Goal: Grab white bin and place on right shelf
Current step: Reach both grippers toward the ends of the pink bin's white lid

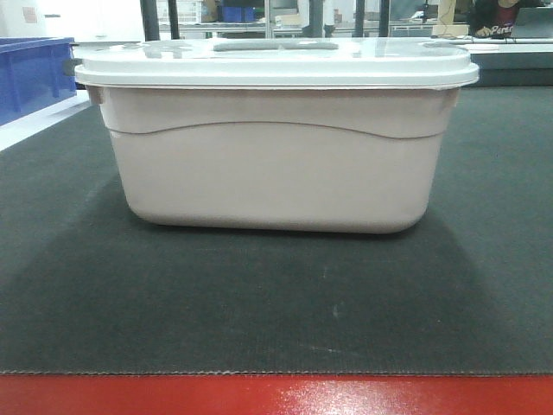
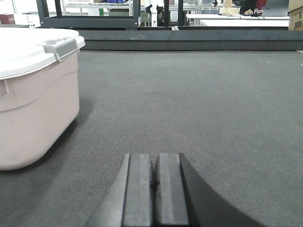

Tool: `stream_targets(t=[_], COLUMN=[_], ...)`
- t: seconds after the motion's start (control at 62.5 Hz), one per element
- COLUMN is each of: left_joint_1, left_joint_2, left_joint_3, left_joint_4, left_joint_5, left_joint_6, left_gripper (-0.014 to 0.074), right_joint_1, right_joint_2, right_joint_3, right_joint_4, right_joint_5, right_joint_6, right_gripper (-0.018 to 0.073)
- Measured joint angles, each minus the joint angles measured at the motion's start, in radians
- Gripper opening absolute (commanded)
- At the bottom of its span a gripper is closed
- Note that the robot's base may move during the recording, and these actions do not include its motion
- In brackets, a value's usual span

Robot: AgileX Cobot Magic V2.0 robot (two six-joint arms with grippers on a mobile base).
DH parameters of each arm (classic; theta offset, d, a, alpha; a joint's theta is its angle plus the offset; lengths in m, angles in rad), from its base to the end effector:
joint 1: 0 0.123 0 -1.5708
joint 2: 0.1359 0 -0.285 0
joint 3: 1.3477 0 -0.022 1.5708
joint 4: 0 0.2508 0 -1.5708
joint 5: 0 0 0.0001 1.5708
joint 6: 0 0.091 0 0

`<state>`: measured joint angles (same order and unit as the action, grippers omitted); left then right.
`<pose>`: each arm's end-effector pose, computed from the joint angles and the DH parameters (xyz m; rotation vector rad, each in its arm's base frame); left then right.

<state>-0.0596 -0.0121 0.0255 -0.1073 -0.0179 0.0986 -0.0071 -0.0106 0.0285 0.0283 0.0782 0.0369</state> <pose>0.0562 -0.0032 0.2068 0.0361 1.4790 -0.0539 0.0569 -0.0002 0.1970 0.0553 1.5789 0.0472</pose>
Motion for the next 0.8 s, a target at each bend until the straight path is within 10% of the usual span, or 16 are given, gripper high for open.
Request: stream_targets(t=[0.496,0.8], left_joint_1=[0.0,0.0], left_joint_2=[0.174,0.517], left_joint_3=[-0.296,-0.599], left_joint_4=[-0.089,-0.089], left_joint_5=[0.121,0.285], left_joint_6=[0.0,0.0], left_gripper=[-0.0099,0.0307], right_joint_1=[0.0,0.0], right_joint_2=[0.02,0.285], right_joint_3=[-0.178,-0.364], right_joint_4=[0.088,0.094], right_joint_5=[-0.104,-0.098], right_joint_6=[0.0,0.0], right_gripper=[0.0094,0.0517])
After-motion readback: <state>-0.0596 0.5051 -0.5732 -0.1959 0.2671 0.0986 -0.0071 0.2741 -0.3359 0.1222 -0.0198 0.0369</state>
